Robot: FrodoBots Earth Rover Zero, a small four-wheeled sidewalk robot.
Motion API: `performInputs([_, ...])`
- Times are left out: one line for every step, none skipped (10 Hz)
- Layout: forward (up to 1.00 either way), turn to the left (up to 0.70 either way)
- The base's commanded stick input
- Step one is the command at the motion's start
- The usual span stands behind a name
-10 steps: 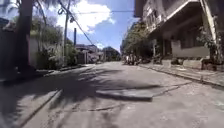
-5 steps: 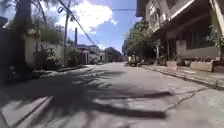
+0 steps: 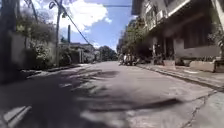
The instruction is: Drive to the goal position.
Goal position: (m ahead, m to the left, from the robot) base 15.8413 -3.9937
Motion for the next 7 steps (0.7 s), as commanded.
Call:
performInputs([0.85,0.00])
performInputs([0.85,0.00])
performInputs([0.85,0.00])
performInputs([0.85,0.00])
performInputs([0.85,0.00])
performInputs([0.85,0.00])
performInputs([0.85,0.00])
